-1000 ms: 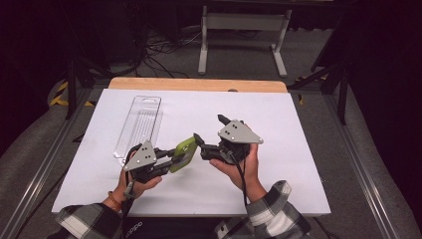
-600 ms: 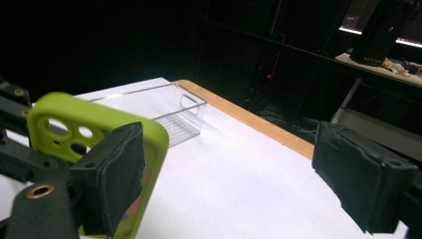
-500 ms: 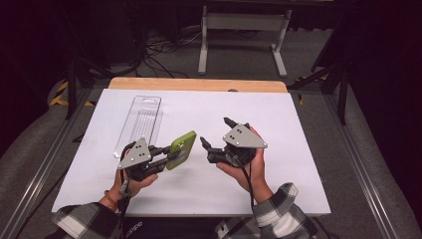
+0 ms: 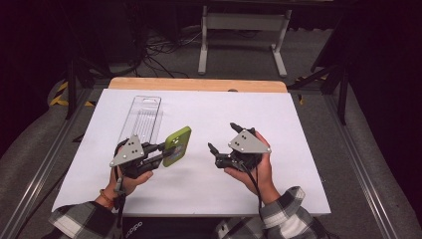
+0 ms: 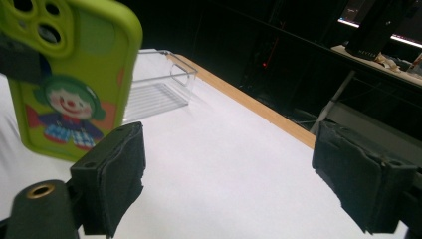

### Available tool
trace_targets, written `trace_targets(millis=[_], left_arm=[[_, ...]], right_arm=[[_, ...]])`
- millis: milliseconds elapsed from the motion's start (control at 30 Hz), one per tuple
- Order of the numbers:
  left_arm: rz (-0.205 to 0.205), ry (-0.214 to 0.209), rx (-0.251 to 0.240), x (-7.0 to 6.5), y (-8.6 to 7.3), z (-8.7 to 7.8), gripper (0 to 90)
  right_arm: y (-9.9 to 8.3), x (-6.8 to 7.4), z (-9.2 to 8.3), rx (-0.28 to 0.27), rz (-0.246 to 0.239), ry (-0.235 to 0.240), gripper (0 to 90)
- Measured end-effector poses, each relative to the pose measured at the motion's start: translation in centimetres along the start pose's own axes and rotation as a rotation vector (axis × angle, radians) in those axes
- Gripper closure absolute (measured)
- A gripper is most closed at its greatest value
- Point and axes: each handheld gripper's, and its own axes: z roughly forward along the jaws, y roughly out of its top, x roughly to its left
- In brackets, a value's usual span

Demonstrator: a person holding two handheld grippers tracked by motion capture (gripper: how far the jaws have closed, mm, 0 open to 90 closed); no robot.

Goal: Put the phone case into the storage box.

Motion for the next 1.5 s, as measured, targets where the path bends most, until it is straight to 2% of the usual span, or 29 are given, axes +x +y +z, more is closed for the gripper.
trace_targets(millis=[300,767,1500], left_arm=[[-0.002,0.009,-0.016,0.5,0.2,-0.9,77.9],[0.003,0.051,-0.041,1.4,0.4,-2.4,77.8],[-0.007,0.079,-0.057,2.2,0.6,-3.5,77.8]], right_arm=[[-1.2,-0.4,-0.4,0.019,-0.033,-0.021,14.2],[-3.2,-0.7,-1.0,0.057,-0.084,-0.036,13.4],[-5.0,-1.0,-1.9,0.082,-0.102,-0.034,12.9]])
